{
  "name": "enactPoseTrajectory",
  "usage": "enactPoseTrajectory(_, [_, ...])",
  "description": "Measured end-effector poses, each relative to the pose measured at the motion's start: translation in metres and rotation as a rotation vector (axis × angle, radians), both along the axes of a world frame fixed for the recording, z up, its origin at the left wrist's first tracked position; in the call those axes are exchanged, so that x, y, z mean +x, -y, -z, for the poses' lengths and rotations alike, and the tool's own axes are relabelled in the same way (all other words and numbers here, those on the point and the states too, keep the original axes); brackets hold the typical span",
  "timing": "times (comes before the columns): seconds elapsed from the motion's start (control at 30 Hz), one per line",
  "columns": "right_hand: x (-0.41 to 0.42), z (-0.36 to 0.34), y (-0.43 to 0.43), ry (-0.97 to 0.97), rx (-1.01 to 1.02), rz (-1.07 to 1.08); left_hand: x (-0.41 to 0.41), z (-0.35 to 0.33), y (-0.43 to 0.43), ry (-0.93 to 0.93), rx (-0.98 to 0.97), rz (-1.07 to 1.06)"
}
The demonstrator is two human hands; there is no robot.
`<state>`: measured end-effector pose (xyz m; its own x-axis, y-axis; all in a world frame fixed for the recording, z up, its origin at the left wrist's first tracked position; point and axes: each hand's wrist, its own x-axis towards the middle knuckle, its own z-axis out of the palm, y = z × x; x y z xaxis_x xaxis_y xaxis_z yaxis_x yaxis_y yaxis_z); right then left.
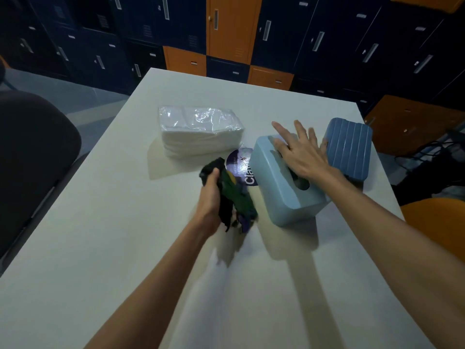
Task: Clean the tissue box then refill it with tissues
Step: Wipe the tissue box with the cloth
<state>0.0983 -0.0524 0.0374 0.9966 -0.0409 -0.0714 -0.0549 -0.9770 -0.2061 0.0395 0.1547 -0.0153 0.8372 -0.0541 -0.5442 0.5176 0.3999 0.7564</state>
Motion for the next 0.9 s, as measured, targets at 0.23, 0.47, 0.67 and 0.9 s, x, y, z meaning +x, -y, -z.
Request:
enactPoseTrajectory(0.23, [-0.004, 0.01, 0.009, -0.016, -0.006, 0.058, 0.015, -0.005, 0.003, 0.007, -0.06, -0.004])
enactPoseTrajectory(0.47, [-0.001, 0.013, 0.001, -0.023, 0.021, 0.169, 0.036, -0.007, 0.061, -0.028, 0.016, 0.191])
enactPoseTrajectory(0.67, [0.004, 0.014, 0.0, -0.002, -0.056, 0.231, 0.036, 0.01, 0.091, 0.029, -0.005, 0.185])
enactPoseTrajectory(0.9, [0.002, 0.014, -0.002, 0.01, -0.053, 0.209, -0.017, 0.005, 0.076, 0.129, 0.084, 0.123])
